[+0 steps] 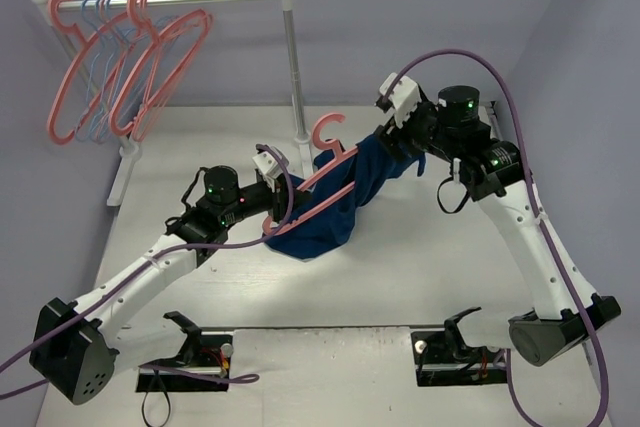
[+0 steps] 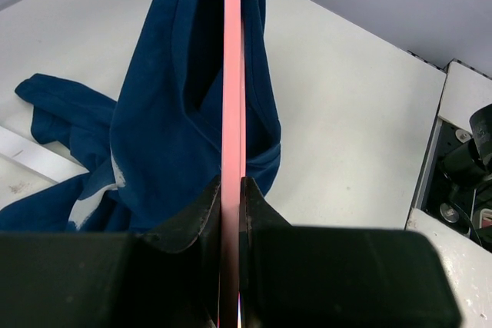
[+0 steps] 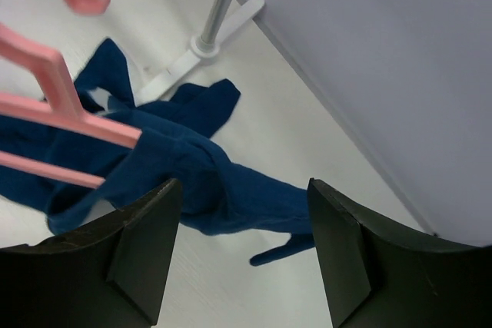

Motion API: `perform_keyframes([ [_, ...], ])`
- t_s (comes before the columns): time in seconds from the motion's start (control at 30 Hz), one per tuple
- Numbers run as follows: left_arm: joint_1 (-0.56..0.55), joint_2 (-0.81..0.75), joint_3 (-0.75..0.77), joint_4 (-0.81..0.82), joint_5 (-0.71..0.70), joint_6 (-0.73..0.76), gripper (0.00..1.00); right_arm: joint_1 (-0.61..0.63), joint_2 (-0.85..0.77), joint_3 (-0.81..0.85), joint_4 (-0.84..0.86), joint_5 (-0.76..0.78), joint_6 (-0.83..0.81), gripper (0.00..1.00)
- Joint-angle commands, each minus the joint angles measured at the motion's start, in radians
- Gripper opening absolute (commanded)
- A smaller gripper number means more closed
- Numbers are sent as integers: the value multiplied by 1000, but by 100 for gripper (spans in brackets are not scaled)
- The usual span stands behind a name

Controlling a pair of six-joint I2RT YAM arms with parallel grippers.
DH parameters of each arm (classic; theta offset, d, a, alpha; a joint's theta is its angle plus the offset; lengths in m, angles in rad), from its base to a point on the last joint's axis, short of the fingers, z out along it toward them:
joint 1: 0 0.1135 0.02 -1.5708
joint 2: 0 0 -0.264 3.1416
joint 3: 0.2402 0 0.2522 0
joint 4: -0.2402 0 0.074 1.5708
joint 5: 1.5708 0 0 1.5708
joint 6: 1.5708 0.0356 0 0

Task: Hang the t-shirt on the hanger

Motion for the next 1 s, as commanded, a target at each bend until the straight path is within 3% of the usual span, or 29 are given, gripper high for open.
perform_keyframes([
  [0.0,32,-14,36,148,75,-8,0,-14,15,-35,-26,-53,-237,62],
  [0.33,44,-1,95,53,158,49,0,-16,60,-68,-28,-80,-335,59],
  [0.73,45,13,226,-233,114,294,0,-16,61,-101,-28,-132,-367,56],
  [0.9,45,33,245,-233,151,298,0,-16,64,-116,-30,-157,-364,49],
  [0.97,45,35,246,-226,160,294,0,-16,67,-121,-32,-165,-358,36],
])
